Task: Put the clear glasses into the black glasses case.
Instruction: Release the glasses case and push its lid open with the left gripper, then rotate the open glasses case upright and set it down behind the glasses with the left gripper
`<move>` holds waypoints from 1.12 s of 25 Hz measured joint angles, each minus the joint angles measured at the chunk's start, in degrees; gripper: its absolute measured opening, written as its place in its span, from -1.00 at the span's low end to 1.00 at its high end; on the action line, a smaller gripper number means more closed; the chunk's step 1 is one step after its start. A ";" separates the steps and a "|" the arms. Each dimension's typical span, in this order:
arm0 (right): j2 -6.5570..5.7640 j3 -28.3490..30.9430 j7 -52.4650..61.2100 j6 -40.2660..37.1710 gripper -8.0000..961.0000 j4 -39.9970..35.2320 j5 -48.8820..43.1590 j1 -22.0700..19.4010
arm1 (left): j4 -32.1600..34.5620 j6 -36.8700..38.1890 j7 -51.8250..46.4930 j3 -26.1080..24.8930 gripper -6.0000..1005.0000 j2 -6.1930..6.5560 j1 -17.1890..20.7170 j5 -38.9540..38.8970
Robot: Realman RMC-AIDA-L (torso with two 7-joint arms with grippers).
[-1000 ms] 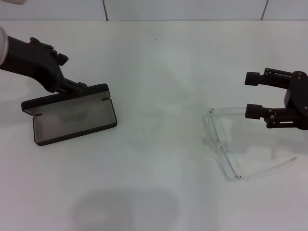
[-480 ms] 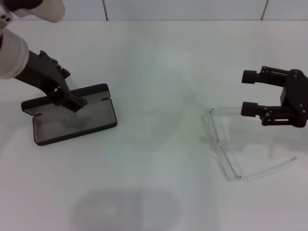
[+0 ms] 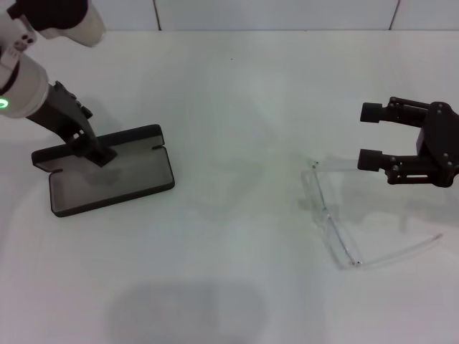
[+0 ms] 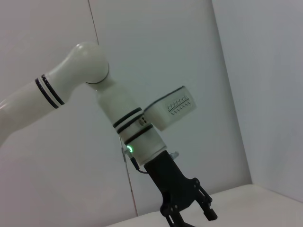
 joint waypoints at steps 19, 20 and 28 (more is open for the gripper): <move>-0.40 0.18 -1.05 0.48 0.76 0.76 0.45 -0.22 | -4.65 -0.02 0.04 1.47 -0.12 -0.09 -1.94 1.92; -0.41 0.21 -1.05 0.68 0.76 0.77 0.45 -0.40 | -4.15 0.28 -0.14 2.10 -0.16 -0.11 -1.76 1.91; -0.45 0.26 -1.09 0.85 0.76 0.76 0.47 -0.75 | -2.27 0.78 -0.82 3.52 -0.47 -0.29 -1.30 1.70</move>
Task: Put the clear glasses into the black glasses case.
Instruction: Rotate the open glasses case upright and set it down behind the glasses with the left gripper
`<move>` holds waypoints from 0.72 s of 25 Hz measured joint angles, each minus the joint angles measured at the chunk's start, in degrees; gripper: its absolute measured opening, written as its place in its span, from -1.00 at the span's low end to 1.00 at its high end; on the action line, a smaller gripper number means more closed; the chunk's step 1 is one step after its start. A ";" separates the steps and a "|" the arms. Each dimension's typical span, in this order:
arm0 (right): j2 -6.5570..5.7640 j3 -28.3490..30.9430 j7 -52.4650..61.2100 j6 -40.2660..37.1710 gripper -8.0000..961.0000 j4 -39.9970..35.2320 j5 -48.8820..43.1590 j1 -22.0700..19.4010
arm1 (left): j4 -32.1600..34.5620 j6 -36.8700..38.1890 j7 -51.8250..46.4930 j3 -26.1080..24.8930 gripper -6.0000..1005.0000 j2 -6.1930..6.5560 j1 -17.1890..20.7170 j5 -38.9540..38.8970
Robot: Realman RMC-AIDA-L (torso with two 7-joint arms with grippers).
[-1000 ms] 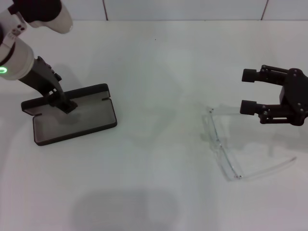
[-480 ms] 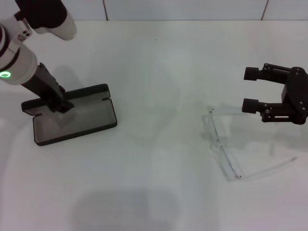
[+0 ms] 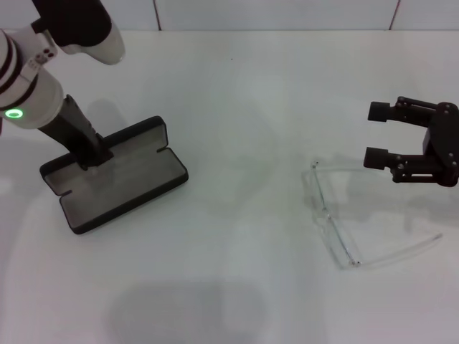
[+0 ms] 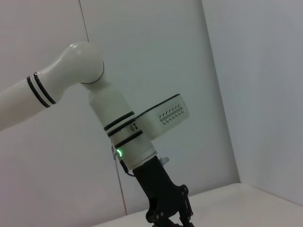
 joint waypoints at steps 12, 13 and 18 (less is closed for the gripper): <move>-0.91 0.00 0.00 -2.38 0.76 -0.01 -0.42 -1.48 | 17.15 -2.94 -3.41 17.75 -0.58 -0.21 6.26 -0.27; -1.12 0.00 0.00 -2.87 0.76 -0.01 -0.43 -1.84 | 17.94 -3.05 -3.63 19.42 -0.58 -0.22 6.42 -0.15; -2.49 0.00 0.00 -5.74 0.76 -0.01 -0.45 -3.79 | 19.65 -3.91 -4.91 26.68 -0.58 -0.26 6.22 0.08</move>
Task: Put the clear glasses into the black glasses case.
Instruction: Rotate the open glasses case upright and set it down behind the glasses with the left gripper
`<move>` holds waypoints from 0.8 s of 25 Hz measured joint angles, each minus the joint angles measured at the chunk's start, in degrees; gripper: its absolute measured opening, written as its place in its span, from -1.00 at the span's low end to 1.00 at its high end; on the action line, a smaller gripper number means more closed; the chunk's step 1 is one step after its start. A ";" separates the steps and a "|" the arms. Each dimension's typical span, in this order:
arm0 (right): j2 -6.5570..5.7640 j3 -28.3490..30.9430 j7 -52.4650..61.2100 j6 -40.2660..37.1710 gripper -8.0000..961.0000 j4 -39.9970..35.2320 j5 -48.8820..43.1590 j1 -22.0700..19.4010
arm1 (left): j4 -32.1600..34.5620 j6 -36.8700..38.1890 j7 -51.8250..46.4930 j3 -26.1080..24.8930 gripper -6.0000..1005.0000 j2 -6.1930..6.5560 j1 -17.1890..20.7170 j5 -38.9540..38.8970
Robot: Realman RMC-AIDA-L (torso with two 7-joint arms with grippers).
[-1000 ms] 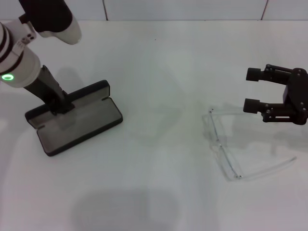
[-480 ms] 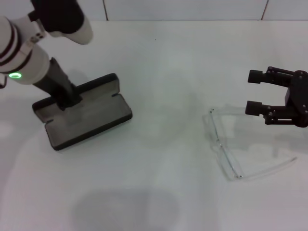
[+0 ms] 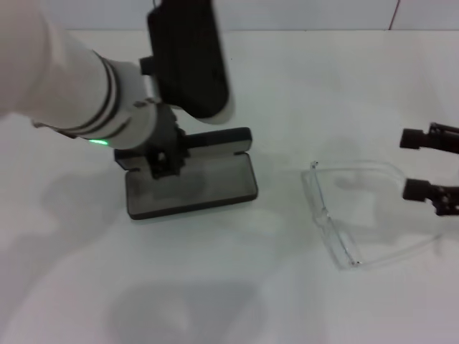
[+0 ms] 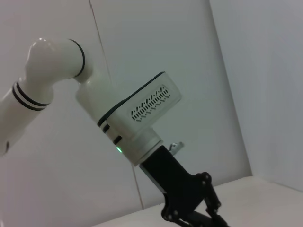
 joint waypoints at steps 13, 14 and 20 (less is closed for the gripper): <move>-1.13 -0.21 0.04 -2.96 0.76 -0.04 -0.80 -3.23 | -2.44 -5.35 -3.87 8.24 -0.58 -0.22 -3.43 -0.22; -1.15 -0.18 0.04 -3.08 0.76 -0.06 -0.84 -3.47 | -3.23 -5.77 -3.90 8.76 -0.58 -0.24 -4.04 -0.24; -0.98 -0.09 -0.73 -3.24 0.76 -0.38 -0.88 -3.99 | -5.76 -7.65 -4.20 10.13 -0.58 -0.35 -5.40 -0.51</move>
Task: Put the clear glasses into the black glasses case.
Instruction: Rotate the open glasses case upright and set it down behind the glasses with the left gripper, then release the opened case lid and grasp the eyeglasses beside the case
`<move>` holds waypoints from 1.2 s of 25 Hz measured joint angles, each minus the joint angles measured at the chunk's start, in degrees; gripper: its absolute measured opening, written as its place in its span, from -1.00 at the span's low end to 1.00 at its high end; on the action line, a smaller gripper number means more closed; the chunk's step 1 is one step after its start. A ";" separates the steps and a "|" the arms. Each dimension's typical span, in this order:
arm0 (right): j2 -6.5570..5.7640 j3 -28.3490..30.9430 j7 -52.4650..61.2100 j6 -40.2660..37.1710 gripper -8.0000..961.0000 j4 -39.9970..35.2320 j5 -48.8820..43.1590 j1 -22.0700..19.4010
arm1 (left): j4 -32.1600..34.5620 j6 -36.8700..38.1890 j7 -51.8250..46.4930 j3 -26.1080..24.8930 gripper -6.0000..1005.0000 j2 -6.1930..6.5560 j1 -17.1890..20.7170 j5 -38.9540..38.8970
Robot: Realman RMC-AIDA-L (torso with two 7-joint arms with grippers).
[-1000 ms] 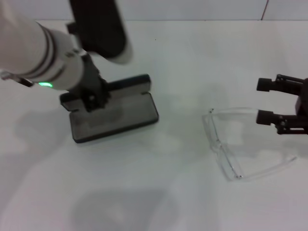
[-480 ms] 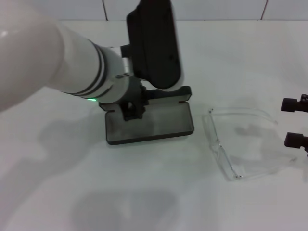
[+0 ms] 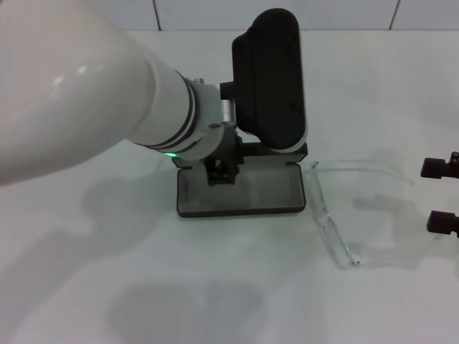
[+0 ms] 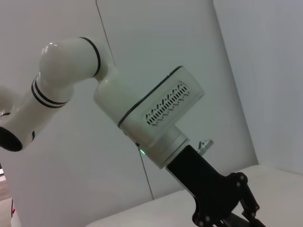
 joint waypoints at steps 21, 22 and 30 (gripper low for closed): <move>0.25 0.72 -0.58 0.84 0.75 0.37 0.33 -0.24 | -2.83 -4.85 -3.02 1.75 -0.44 0.13 -0.08 0.68; 0.27 1.10 -0.43 1.17 0.75 0.38 0.25 -0.24 | -2.24 -4.56 -3.20 1.68 -0.42 0.14 -0.07 0.68; 0.59 2.12 6.19 4.23 0.75 -0.92 0.15 1.43 | 8.63 1.09 -4.21 -3.45 -0.29 0.24 0.82 -3.50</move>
